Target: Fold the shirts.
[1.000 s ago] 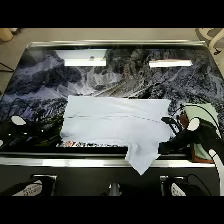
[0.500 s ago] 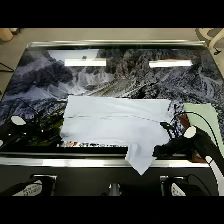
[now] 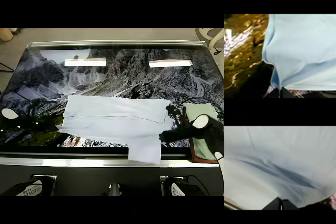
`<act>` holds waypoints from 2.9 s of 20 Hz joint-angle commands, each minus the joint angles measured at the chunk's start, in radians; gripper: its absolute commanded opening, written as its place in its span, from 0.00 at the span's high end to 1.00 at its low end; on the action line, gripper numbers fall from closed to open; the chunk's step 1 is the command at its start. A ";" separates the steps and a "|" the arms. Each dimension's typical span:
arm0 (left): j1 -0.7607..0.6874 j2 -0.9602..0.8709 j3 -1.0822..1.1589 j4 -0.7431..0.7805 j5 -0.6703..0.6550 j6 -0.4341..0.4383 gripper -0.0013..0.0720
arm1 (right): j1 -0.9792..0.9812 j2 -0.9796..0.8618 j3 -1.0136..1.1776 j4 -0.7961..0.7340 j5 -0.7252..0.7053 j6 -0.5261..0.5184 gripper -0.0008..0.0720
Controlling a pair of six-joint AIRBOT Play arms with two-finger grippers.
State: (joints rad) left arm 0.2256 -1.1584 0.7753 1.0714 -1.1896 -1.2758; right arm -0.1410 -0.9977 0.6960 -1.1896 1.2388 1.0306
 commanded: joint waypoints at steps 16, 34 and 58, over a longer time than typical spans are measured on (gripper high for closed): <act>-0.110 -0.628 0.727 -0.059 0.037 -0.264 0.87 | 0.001 -0.580 0.561 0.068 -0.307 0.031 0.96; -0.150 -0.465 0.772 -0.059 -0.024 -0.227 0.35 | 0.001 -0.671 0.597 -0.139 -0.060 0.122 0.00; -0.570 -0.628 0.771 -0.225 0.113 -0.198 0.95 | 0.001 -0.467 0.603 0.299 -0.005 -0.034 0.97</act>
State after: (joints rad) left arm -0.2325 -1.7222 1.5467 0.9207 -1.1481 -1.4769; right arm -0.1394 -1.5570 1.2984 -0.9443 1.1915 1.0271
